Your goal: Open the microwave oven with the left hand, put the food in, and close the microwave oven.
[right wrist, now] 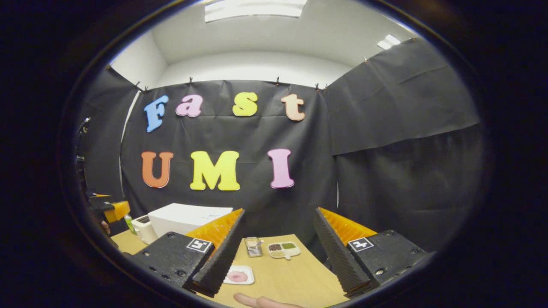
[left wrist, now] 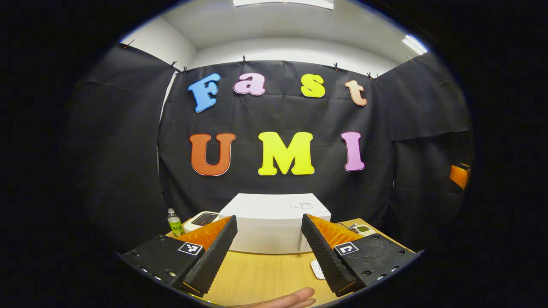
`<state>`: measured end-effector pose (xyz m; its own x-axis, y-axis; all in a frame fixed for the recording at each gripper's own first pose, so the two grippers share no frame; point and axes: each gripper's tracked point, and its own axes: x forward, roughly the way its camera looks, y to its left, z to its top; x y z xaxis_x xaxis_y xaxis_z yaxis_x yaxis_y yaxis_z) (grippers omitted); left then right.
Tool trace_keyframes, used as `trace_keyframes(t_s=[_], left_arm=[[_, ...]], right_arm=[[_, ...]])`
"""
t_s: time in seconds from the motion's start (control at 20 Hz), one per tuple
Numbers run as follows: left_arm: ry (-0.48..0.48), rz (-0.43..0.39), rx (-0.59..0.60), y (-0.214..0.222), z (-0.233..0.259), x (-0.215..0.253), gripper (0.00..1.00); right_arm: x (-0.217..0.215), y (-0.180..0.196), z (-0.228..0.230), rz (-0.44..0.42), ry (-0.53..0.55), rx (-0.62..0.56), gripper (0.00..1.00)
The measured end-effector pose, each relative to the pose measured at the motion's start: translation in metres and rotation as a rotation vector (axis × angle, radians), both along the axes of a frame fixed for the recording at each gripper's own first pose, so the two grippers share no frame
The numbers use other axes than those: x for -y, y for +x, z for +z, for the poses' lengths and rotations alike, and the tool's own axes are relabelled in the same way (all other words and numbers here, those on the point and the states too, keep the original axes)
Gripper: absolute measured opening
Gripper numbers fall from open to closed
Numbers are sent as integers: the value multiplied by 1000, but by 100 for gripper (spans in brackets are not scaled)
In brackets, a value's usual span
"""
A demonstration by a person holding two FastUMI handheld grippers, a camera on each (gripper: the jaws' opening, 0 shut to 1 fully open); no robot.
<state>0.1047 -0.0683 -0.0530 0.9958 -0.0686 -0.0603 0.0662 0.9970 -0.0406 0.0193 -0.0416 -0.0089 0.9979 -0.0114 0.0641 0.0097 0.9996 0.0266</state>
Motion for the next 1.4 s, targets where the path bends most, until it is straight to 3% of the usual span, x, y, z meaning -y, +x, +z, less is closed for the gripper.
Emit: trace_keyframes(t_s=[0.1,0.15,0.2,0.35,0.4,0.45,0.5,0.55,0.6,0.65,0.7,0.95,1.0,1.05,1.1,1.15,1.2,1.25,1.3,1.35,1.4], left_arm=[[-24,-30,-27,25,-22,19,96],[-44,-43,-40,38,-33,28,86],[-60,-53,-53,51,-44,36,96],[-59,-70,-92,90,-81,56,95],[-63,-80,-108,102,-94,64,93],[-70,-80,-121,112,-107,70,80],[-79,-82,-142,120,-120,75,93],[-87,-101,-146,128,-129,83,93],[-86,-110,-154,136,-139,91,93],[-74,-107,-163,144,-151,94,93],[-62,-101,-176,151,-163,97,93],[-74,-117,-226,183,-210,118,93],[-57,-117,-229,189,-217,119,80],[-34,-110,-220,197,-223,118,80],[-18,-95,-215,204,-228,115,93],[-4,-85,-207,211,-234,114,93],[-9,-99,-208,214,-239,118,90],[-14,-113,-206,216,-241,122,86],[-15,-112,-194,220,-242,124,78],[-20,-128,-182,224,-241,129,63],[-21,-129,-171,224,-238,131,56]], right_arm=[[8,7,-2,0,15,2,92],[11,10,-4,2,23,1,92],[14,13,-5,5,29,0,92],[25,21,-8,3,42,4,92],[27,23,-10,7,43,3,92],[29,25,-13,7,42,-1,100],[32,27,-16,7,42,-5,100],[34,28,-19,11,40,-10,100],[35,30,-21,14,34,-16,91],[38,32,-23,16,28,-19,100],[39,34,-25,17,22,-23,91],[47,41,-36,25,6,-37,92],[50,43,-38,16,-1,-40,91],[54,45,-42,11,-10,-43,91],[56,46,-45,13,-15,-45,91],[56,48,-49,14,-13,-49,92],[59,50,-53,11,-6,-53,92],[62,51,-62,8,2,-72,100],[63,50,-71,14,16,-94,100],[58,50,-77,33,31,-105,100],[54,51,-80,49,40,-112,100]])
